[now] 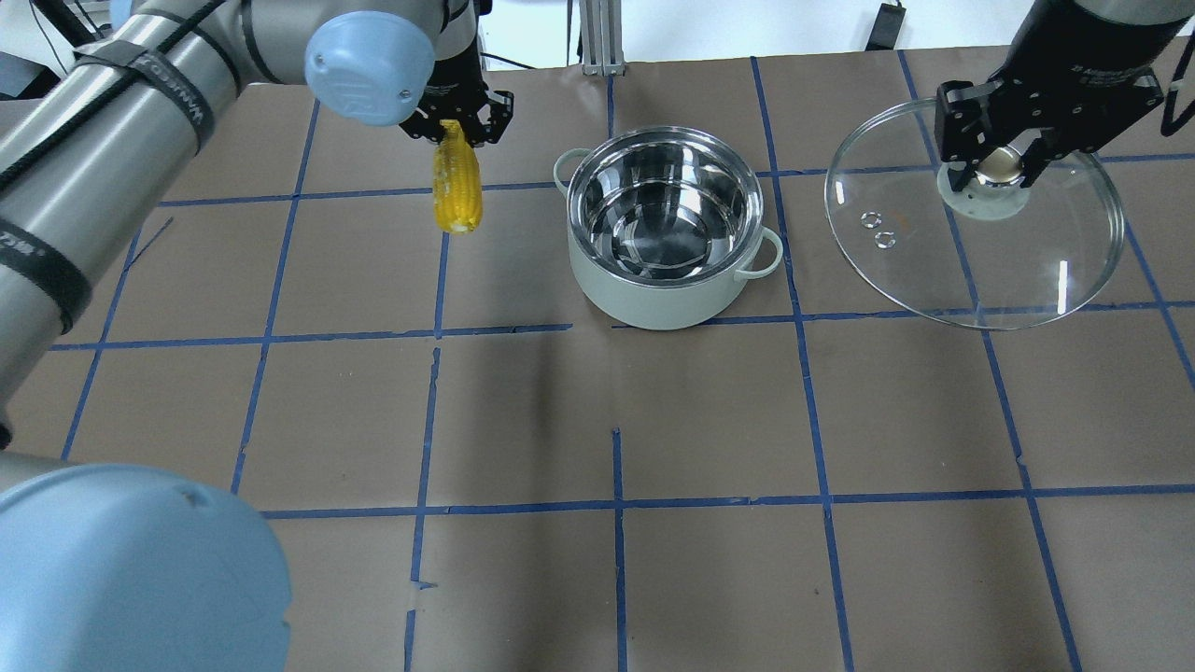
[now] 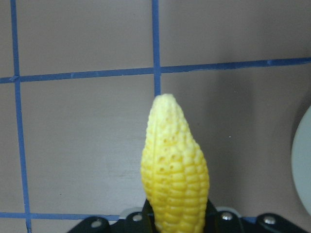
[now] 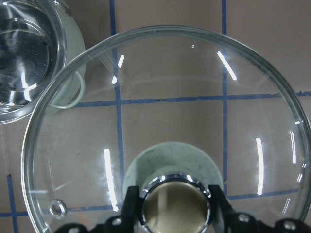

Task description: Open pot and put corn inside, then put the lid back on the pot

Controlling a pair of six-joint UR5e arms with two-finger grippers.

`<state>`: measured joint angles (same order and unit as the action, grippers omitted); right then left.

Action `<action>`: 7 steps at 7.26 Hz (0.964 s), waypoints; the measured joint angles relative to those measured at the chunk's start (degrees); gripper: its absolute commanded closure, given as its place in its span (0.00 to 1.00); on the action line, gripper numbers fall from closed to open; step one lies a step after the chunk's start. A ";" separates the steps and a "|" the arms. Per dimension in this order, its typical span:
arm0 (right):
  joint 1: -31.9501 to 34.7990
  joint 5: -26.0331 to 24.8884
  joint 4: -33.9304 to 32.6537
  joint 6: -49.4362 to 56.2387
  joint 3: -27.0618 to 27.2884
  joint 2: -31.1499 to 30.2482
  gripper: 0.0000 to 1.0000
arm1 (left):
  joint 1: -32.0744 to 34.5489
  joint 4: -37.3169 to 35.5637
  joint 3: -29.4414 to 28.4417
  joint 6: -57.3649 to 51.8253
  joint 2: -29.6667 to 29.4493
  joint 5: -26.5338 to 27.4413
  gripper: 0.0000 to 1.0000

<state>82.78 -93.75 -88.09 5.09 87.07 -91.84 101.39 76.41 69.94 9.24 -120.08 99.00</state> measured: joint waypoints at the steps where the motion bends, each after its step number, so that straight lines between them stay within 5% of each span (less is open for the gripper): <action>1: -1.27 -0.49 0.13 0.22 0.03 -0.02 0.61 | 2.44 0.43 -2.09 2.17 -1.78 0.47 0.71; 6: -4.43 -2.98 1.06 1.65 0.11 -0.09 0.61 | 11.06 3.77 -13.54 8.48 -9.47 0.59 0.71; 7: -4.48 -3.17 1.10 1.69 0.11 -0.09 0.61 | 12.29 6.06 -17.74 9.22 -11.78 0.56 0.54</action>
<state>78.30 -96.92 -86.99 6.78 87.19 -91.93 113.68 82.47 52.21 18.46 -131.86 99.57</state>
